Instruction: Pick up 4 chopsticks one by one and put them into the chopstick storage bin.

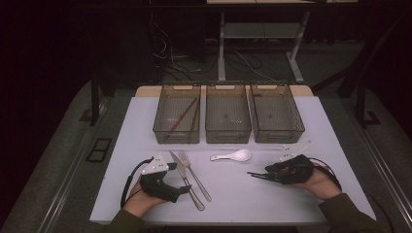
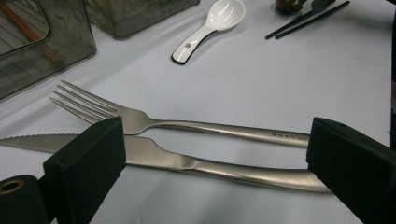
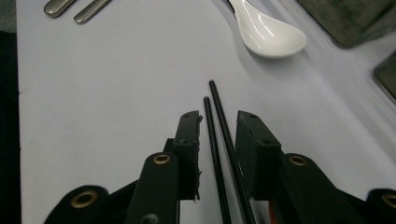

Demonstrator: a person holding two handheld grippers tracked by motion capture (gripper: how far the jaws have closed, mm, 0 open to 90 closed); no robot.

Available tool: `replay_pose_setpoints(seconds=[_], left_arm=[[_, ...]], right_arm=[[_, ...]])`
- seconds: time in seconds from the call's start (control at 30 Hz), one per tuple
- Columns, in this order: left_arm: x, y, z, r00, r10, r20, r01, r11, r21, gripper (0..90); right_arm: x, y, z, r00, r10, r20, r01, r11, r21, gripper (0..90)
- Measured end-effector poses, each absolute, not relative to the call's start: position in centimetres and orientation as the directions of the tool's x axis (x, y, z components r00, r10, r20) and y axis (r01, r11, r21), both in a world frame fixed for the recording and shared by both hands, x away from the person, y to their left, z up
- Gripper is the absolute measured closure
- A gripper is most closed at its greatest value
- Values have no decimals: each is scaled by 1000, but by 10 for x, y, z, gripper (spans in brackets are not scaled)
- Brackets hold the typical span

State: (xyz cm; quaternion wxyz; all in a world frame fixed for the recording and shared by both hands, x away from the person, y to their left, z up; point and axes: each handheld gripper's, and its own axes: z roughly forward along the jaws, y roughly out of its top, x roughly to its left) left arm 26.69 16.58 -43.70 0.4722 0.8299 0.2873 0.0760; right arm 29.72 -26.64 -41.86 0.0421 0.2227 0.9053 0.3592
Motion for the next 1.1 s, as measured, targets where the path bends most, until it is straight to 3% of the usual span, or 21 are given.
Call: replay_pose_setpoints(seconds=[0.53,1.1], left_arm=[[267,164,-437,827,542,-147,404,-393,826,40],[267,164,-438,827,541,-150,407,-394,824,41]], right_arm=[[274,-328,-427,-860,502,89,435,631,642,721],[277,-337,-441,-866,494,78,436,670,601,795]])
